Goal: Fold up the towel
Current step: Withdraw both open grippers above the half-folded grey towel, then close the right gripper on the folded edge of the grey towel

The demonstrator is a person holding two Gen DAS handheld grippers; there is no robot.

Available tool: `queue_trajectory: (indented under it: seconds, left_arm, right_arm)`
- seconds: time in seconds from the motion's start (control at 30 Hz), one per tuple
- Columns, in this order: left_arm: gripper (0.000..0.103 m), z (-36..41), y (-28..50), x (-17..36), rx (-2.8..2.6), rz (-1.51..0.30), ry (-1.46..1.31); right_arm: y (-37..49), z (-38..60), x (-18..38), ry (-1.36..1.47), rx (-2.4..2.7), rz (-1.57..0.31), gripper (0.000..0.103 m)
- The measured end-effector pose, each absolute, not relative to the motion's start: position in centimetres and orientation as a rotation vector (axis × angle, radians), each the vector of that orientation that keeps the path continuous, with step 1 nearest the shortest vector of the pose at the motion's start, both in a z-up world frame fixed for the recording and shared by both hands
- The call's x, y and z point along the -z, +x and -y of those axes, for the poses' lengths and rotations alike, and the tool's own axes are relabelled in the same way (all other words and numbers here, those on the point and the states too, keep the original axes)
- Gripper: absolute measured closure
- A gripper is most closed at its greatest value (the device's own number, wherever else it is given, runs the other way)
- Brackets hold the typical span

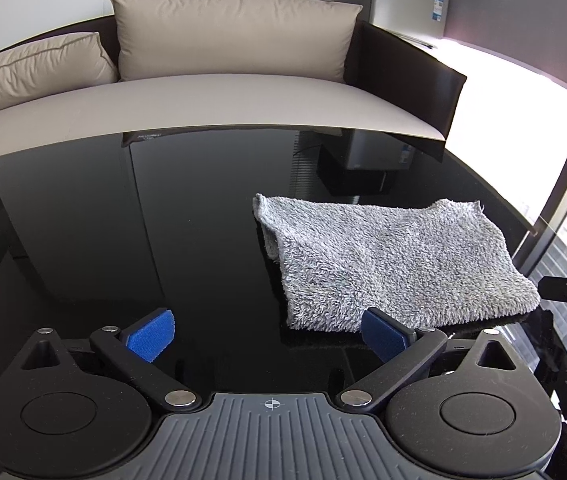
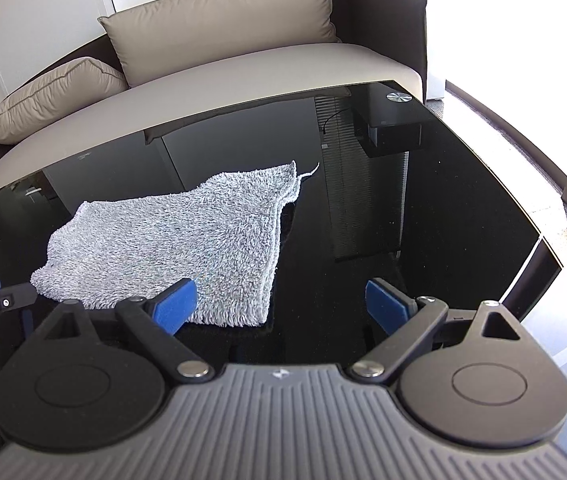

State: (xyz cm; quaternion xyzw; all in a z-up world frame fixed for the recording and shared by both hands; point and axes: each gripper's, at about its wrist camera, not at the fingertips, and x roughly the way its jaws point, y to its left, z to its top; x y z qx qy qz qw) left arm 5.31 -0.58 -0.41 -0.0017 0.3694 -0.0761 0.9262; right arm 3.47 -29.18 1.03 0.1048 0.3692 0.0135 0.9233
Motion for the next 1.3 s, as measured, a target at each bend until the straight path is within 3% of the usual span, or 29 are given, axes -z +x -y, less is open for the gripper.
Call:
queue_trajectory:
  seconds: [0.5, 0.87, 0.93, 1.13, 1.3]
  left_arm:
    - [0.006, 0.7, 5.4, 0.9, 0.154, -0.764, -0.008]
    - [0.006, 0.9, 5.4, 1.1, 0.155, -0.768, -0.002]
    - [0.006, 0.9, 5.5, 1.2, 0.156, -0.768, -0.002]
    - [0.006, 1.0, 5.4, 1.2, 0.161, -0.771, 0.005]
    - [0.006, 1.1, 5.4, 1.2, 0.162, -0.769, 0.005]
  right_arm:
    - [3.4, 29.0, -0.5, 0.276, -0.025, -0.775, 0.036]
    - [3.8, 28.5, -0.1, 0.310, -0.045, -0.795, 0.061]
    - [3.8, 28.2, -0.1, 0.299, -0.043, -0.796, 0.074]
    - [3.9, 27.8, 0.0, 0.255, -0.043, -0.797, 0.094]
    - [4.0, 28.7, -0.3, 0.251, -0.017, -0.774, 0.096]
